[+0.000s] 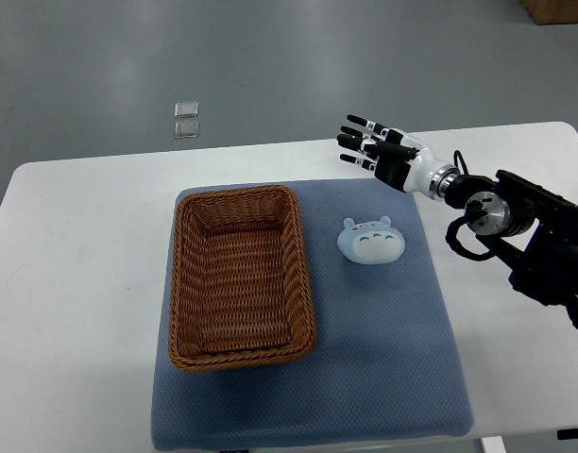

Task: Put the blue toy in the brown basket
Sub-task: 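Move the right hand over the pale blue plush toy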

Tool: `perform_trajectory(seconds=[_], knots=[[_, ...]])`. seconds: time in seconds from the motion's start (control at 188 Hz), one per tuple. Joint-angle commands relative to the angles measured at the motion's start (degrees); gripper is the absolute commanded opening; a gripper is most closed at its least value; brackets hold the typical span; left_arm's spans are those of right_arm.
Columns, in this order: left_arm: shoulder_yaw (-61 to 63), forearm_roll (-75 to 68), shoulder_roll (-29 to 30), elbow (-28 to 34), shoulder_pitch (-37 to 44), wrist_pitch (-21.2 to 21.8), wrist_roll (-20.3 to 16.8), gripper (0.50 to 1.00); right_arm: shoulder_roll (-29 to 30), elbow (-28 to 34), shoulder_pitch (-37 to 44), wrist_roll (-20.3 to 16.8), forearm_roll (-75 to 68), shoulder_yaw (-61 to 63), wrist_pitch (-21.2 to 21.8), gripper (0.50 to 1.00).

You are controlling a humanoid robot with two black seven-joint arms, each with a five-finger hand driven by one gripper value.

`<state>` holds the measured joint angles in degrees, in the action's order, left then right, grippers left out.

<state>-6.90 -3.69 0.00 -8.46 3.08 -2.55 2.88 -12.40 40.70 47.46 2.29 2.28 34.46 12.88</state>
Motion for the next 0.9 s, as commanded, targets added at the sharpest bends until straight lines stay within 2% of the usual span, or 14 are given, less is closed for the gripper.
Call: perform_trajectory(seconds=[0.0, 0.463, 0.691, 0.777, 0.894], knots=[[-0.04, 0.0, 0.0, 0.02, 0.0, 0.09, 0.02, 1.0, -0.08, 0.0, 0.0, 0.0, 0.01, 0.08, 0.3, 0.913], [0.23, 0.0, 0.0, -0.07, -0.7, 0.0, -0.07, 1.0, -0.25, 0.0, 0.26, 0.09, 6.42, 0.35, 1.62, 0.913], [0.14, 0.0, 0.0, -0.07, -0.7, 0.0, -0.07, 1.0, -1.13, 0.26, 1.67, 0.35, 18.11, 0.08, 8.03, 0.913], [0.23, 0.0, 0.0, -0.07, -0.7, 0.0, -0.07, 1.0, -2.8, 0.44, 1.84, 2.2, 26.11, 0.0, 11.55, 0.911], [0.23, 0.0, 0.0, -0.07, -0.7, 0.0, -0.07, 1.0, -5.0, 1.14, 2.28, 6.94, 40.33, -0.09, 14.89, 0.909]])
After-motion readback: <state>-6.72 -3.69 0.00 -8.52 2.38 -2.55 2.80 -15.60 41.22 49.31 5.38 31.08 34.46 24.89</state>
